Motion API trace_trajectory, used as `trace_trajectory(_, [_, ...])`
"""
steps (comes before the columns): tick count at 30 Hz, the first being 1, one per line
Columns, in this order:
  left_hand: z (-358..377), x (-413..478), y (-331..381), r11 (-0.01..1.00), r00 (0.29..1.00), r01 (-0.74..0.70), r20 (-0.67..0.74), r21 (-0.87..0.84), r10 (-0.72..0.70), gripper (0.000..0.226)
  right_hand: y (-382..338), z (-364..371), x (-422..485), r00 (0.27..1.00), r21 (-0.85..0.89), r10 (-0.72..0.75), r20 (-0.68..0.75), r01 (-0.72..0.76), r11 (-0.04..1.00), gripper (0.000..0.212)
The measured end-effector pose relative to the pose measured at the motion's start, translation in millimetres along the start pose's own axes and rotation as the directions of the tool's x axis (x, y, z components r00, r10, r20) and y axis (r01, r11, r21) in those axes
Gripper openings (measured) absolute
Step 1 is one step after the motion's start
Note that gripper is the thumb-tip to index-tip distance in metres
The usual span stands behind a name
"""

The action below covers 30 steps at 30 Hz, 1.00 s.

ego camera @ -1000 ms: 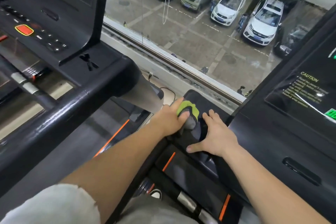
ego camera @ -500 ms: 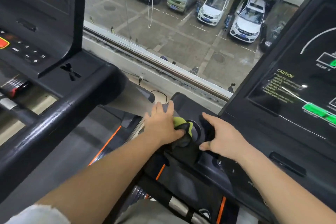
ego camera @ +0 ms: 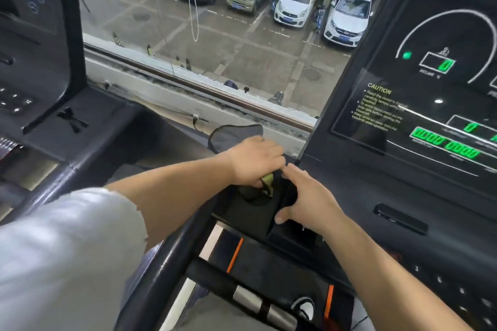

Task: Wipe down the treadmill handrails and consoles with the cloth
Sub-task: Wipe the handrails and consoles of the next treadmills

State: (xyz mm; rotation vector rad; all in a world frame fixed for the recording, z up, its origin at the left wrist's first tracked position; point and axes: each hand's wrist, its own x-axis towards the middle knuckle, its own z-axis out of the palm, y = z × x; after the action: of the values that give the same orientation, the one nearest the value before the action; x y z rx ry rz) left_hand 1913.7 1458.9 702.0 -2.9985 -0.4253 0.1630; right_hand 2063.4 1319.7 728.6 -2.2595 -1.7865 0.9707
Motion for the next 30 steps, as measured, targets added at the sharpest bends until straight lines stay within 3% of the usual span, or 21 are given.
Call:
trace_trajectory(2, [4,-3,3,0.984,0.985,0.173,-0.021,-0.045,-0.174,0.060,0,1,0,1.000,-0.024,0.015,-0.012,-0.015,1.000,0.128])
trace_trajectory(5, [10,-12,19,0.866,0.873,0.487,0.058,-0.113,-0.484,0.066,-11,-4,1,1.000,-0.136,0.028,-0.005,-0.029,0.990,0.125])
trace_trajectory(9, [2,-5,34,0.721,0.719,0.690,0.174,-0.064,-0.673,0.065,-29,-11,-2,0.997,-0.259,0.069,0.033,-0.058,0.964,0.110])
trace_trajectory(11, [-3,0,33,0.690,0.673,0.724,0.253,-0.028,-0.695,0.065,-32,-10,-5,0.998,-0.292,0.065,0.007,-0.060,0.955,0.096])
trace_trajectory(14, [-7,-2,31,0.707,0.678,0.707,0.308,-0.025,-0.668,0.078,-31,-7,-9,0.999,-0.302,0.041,-0.016,-0.044,0.952,0.096])
trace_trajectory(17, [-12,-23,26,0.789,0.797,0.595,0.238,-0.152,-0.555,0.091,-33,-7,-12,0.999,-0.269,0.036,-0.014,-0.038,0.962,0.107])
trace_trajectory(20, [-9,-54,20,0.940,0.957,0.245,-0.094,-0.238,-0.273,0.048,-34,-7,-10,0.999,-0.261,0.042,-0.021,-0.046,0.964,0.103])
trace_trajectory(22, [2,-69,16,0.978,0.991,0.085,-0.089,-0.193,-0.104,0.028,-32,-6,-9,0.998,-0.249,0.050,-0.027,-0.055,0.967,0.103])
trace_trajectory(27, [12,-72,9,0.991,0.982,0.125,0.136,0.052,-0.131,0.052,-29,-4,-5,0.998,-0.214,0.055,-0.027,-0.059,0.975,0.107])
trace_trajectory(30, [7,-64,24,0.979,0.976,0.166,0.122,0.119,-0.180,0.062,-26,-2,-4,0.997,-0.194,0.079,-0.019,-0.081,0.978,0.112])
